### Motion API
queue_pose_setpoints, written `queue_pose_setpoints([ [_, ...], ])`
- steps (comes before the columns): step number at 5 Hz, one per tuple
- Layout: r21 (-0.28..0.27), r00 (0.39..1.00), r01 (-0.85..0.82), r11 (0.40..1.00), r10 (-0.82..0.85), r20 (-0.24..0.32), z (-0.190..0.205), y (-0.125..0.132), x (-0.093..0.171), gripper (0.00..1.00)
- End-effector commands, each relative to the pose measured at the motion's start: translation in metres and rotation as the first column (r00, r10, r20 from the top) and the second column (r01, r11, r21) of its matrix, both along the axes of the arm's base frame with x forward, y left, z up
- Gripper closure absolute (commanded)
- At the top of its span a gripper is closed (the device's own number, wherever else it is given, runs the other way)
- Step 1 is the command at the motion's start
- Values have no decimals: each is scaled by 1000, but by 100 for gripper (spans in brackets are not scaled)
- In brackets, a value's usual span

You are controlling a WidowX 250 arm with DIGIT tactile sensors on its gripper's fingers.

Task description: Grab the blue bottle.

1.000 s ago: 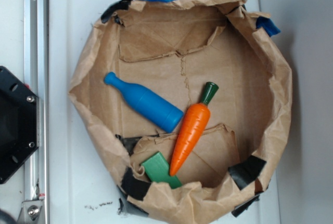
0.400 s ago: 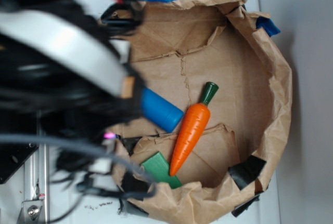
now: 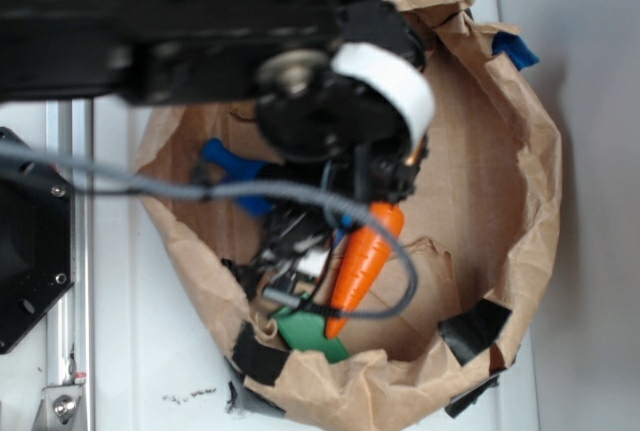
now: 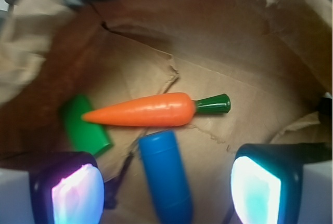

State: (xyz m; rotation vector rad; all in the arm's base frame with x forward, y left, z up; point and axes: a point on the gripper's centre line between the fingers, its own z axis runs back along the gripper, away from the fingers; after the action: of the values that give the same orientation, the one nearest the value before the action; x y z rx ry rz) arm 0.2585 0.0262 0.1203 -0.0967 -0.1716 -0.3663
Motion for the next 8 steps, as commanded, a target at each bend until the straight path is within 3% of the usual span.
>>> queue_pose_setpoints([
  [1,66,997,-1,998,6,-78,-65,6,-7,0],
  [2,148,995,3,989,12,-102,-87,7,-7,0],
  [3,204,990,63,977,-35,-136,-108,3,-25,0],
  [4,180,993,38,983,-17,-119,-96,1,4,100],
  [5,113,994,12,994,1,-109,-71,1,32,100],
  [6,32,996,-92,995,92,-8,-18,6,15,100],
  [7,-37,974,-211,977,214,71,30,-7,36,100],
  [8,-42,937,-332,942,334,96,81,-11,24,100],
])
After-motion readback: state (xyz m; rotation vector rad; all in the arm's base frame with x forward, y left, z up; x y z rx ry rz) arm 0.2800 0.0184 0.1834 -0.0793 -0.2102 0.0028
